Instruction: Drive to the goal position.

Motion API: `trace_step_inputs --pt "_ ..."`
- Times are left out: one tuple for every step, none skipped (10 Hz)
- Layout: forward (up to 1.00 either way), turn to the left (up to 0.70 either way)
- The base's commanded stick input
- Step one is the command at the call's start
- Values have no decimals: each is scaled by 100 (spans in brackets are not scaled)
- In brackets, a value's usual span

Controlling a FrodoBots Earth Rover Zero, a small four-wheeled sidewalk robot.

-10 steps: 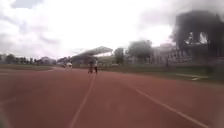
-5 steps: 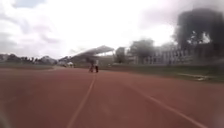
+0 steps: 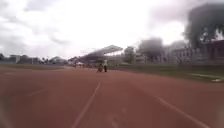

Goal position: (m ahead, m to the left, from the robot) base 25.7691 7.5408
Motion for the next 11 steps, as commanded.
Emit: trace_step_inputs --pt "70 0" --pt "70 0" --pt "70 0" --pt "70 0" --pt "70 0" --pt "70 0" --pt "70 0" --pt "70 0" --pt "70 0" --pt "70 0" --pt "70 0"
